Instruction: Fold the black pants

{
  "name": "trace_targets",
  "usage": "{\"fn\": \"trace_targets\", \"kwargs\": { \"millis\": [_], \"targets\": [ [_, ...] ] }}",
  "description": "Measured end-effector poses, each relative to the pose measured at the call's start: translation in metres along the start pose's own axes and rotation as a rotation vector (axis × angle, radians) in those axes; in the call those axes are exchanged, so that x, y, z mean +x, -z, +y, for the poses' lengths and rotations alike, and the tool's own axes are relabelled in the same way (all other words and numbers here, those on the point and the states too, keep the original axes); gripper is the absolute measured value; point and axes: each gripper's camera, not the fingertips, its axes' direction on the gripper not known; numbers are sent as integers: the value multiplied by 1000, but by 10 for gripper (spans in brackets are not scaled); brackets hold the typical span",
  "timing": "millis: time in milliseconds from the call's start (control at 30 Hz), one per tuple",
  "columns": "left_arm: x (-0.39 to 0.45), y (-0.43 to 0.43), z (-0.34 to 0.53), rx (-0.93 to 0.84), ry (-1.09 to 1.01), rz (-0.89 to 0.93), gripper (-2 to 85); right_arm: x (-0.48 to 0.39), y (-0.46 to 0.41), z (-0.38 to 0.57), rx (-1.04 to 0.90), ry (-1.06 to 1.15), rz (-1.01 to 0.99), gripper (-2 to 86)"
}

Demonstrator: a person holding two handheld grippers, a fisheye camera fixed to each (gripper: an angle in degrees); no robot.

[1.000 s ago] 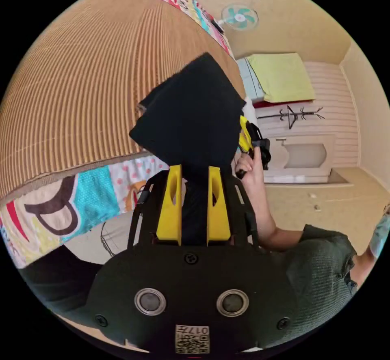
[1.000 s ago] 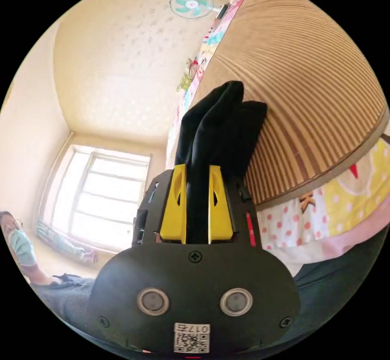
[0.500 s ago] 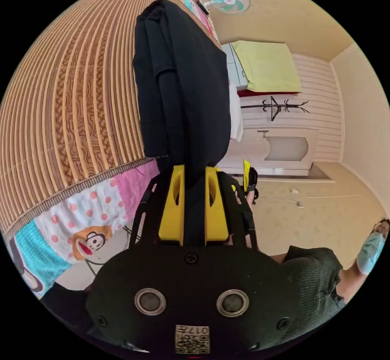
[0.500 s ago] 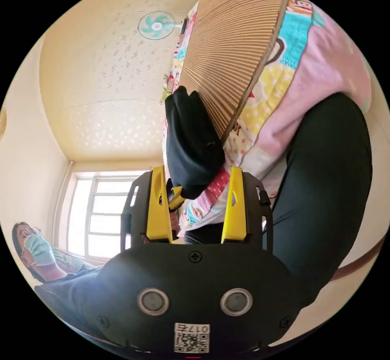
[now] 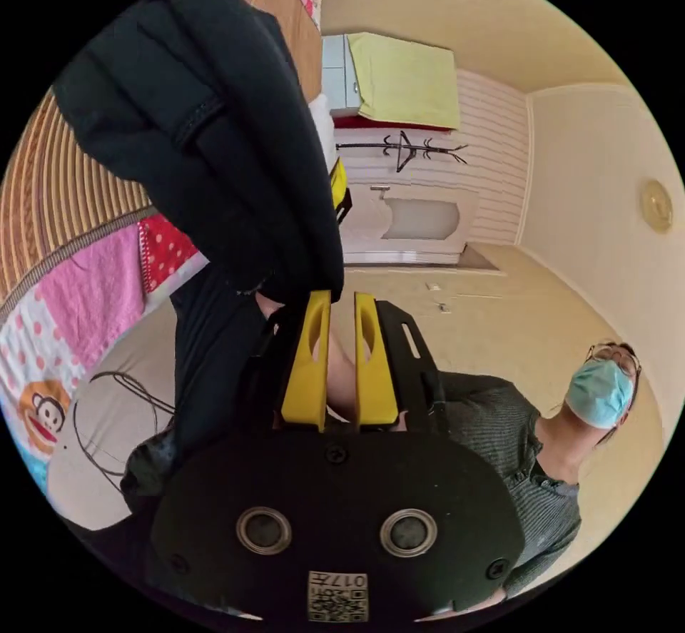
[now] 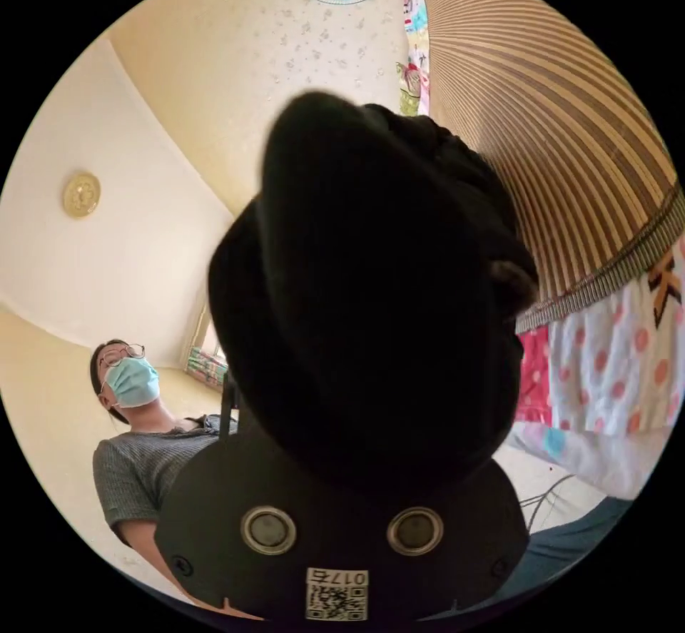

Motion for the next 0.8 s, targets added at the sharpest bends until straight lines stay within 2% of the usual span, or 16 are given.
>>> {"fn": "trace_targets", "kwargs": {
  "millis": [67,200,367,433,533,633,700,767,800],
  "targets": [
    [32,14,5,-44,-99,-29,29,-24,10,-23,14,118,-63,200],
    [48,50,24,-20,-34,-172,0,-124,51,-97,38,448,-41,190],
    [51,117,71,211,69,-227,-4,-245,124,-167,106,774,101,182],
    [46,133,86,277,118,-251,-4,-270,158,-187,138,834,130,179],
    [33,150,107,368,237,-287,-2,-263,230,-219,233,680,197,175],
    [27,156,116,437,291,-293,3,-213,303,-218,429,350,395,170],
    [31,158,116,474,309,-326,12,-148,356,-192,625,-99,446,166],
    [45,163,113,542,297,-387,36,-119,374,-160,719,-332,559,162],
    [50,165,112,563,293,-405,44,-117,377,-138,812,-251,510,159]
  ]
}}
